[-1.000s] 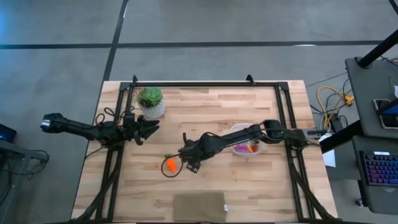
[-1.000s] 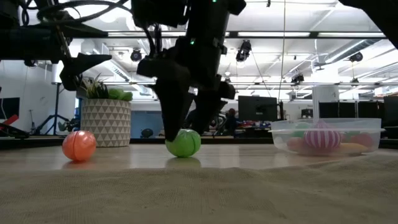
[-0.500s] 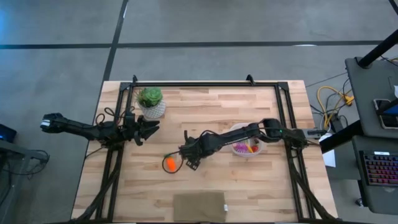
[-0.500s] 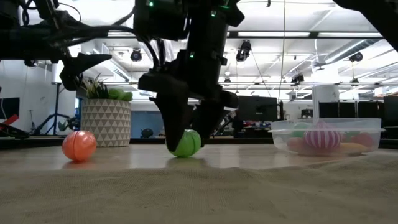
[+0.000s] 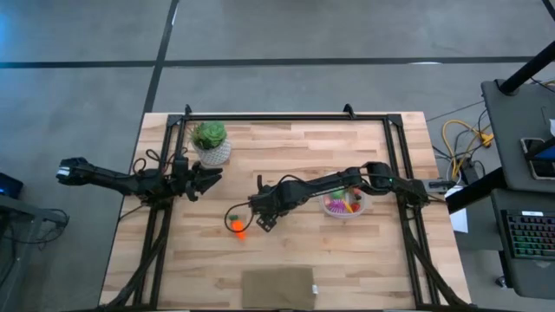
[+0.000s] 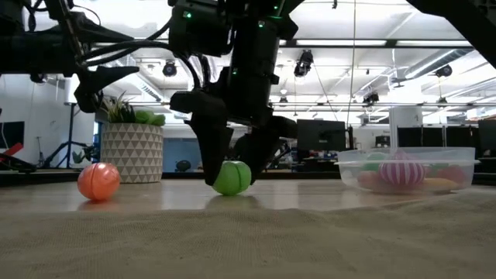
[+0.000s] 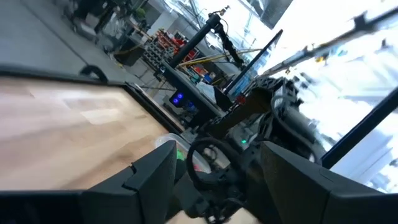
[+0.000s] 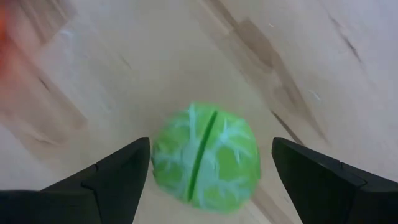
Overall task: Pick and placing Produce into tupperware
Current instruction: Put the green cabbage into the transparent container
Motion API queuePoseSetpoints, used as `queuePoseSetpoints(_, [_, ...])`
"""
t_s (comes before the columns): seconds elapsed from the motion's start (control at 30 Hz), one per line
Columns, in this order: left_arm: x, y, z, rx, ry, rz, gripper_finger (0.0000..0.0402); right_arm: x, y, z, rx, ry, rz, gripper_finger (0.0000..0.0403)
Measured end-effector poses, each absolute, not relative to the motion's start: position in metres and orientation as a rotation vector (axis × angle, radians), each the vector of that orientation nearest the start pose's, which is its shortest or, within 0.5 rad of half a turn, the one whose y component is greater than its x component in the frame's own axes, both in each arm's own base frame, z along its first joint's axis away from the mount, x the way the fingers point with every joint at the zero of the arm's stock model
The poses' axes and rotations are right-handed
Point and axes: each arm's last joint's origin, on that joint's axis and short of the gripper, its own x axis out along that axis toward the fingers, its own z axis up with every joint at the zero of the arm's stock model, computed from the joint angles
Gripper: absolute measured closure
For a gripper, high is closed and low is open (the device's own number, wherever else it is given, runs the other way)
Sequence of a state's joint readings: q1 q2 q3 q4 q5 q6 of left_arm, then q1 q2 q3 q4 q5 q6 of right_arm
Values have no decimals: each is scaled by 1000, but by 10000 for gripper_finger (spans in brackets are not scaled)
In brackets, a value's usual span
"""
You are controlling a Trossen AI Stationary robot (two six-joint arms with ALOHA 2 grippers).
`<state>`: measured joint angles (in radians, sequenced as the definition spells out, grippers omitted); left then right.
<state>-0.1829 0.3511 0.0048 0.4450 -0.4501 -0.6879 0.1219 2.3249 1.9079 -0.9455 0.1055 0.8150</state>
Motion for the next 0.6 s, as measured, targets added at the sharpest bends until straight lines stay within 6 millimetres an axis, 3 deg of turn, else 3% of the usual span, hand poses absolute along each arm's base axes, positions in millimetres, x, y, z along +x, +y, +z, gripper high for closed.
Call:
queuePoseSetpoints(0.2, [117,-9,177,-881,-204,210,183,474,55,159,563,1184,-515,74])
queuePoseSetpoints(0.6, [117,-9,177,-884,-205,210,183,465,52,151,508,1220,-598,74])
